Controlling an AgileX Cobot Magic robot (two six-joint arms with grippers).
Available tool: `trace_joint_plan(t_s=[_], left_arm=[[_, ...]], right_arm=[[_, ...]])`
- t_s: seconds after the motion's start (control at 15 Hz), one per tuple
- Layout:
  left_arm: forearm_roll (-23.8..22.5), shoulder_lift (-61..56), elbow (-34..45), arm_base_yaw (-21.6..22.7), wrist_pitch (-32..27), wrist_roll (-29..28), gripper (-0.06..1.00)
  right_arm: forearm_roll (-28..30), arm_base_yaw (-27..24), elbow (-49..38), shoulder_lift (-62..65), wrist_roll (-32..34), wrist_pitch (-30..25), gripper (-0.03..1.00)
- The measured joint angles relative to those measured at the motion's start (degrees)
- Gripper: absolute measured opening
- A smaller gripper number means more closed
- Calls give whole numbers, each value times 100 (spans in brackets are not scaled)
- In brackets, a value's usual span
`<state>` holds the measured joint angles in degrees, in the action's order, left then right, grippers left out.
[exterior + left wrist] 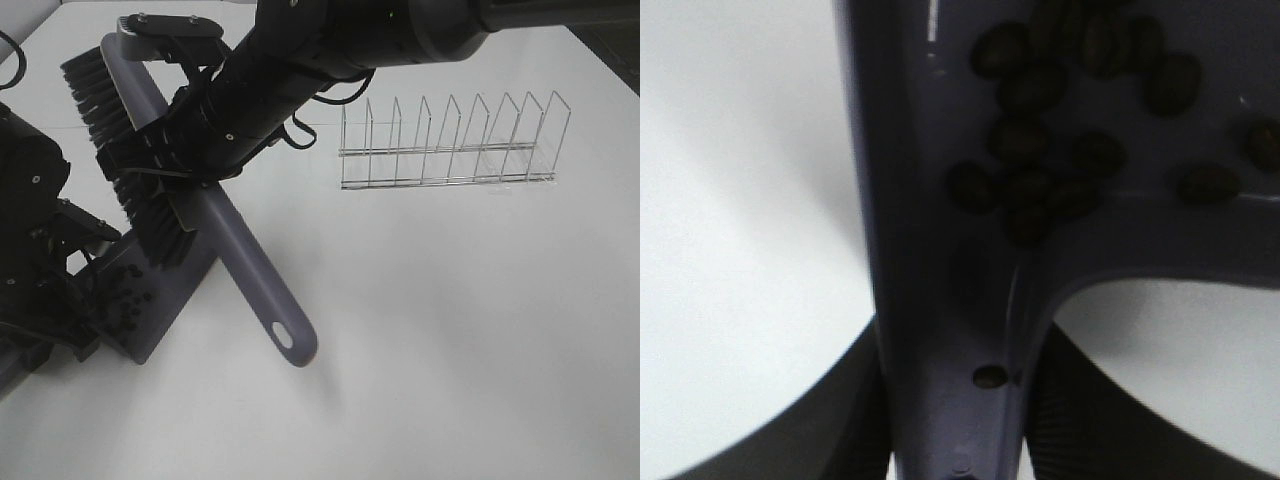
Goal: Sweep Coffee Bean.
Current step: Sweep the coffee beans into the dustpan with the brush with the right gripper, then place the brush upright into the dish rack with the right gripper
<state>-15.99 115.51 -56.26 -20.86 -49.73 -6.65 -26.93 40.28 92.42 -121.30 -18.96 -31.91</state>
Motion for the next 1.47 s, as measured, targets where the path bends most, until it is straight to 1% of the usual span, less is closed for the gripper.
trace_joint_plan(t_s=[0.13, 0.2, 0.27, 0.33, 0.53, 0.67, 0.73, 0.87, 1.07, 1.13, 1.2, 1.27, 1.33, 1.47], left_arm=[[6, 0, 0, 0, 0, 0, 33], [6, 0, 0, 0, -6, 0, 33], [11, 0, 0, 0, -6, 0, 33], [17, 0, 0, 0, -11, 0, 33], [34, 0, -6, 0, -23, 0, 33], [52, 0, -6, 0, -29, 0, 33], [57, 0, -6, 0, -29, 0, 33], [63, 0, -6, 0, -34, -80, 33], [80, 0, -6, 0, -46, -258, 33], [86, 0, -6, 0, -57, -338, 33], [115, 6, -40, 17, -97, -458, 33], [223, 6, -92, 86, -155, -556, 33], [367, 6, -138, 166, -201, -607, 33], [716, -80, -201, 355, -160, -619, 33]], right_arm=[[504, -11, -34, -46, 6, -905, 34], [630, -11, -92, -109, 11, -1129, 34], [642, -11, -143, -178, 23, -1175, 34], [647, -11, -143, -275, 29, -1083, 34], [556, -11, -143, -699, 23, -407, 34], [206, -11, -149, -894, 0, 74, 34], [-172, -11, -149, -859, 0, 825, 34], [-298, -11, -155, -659, -6, 1369, 34], [-223, -11, -155, -201, -6, 1450, 34], [-143, -11, -155, -40, -11, 1404, 34], [-120, -46, -155, 97, 6, 1232, 34], [-120, -97, -155, 212, 97, 894, 34], [-115, -178, -155, 298, 327, 498, 34], [17, -464, -155, 418, 716, -395, 34]])
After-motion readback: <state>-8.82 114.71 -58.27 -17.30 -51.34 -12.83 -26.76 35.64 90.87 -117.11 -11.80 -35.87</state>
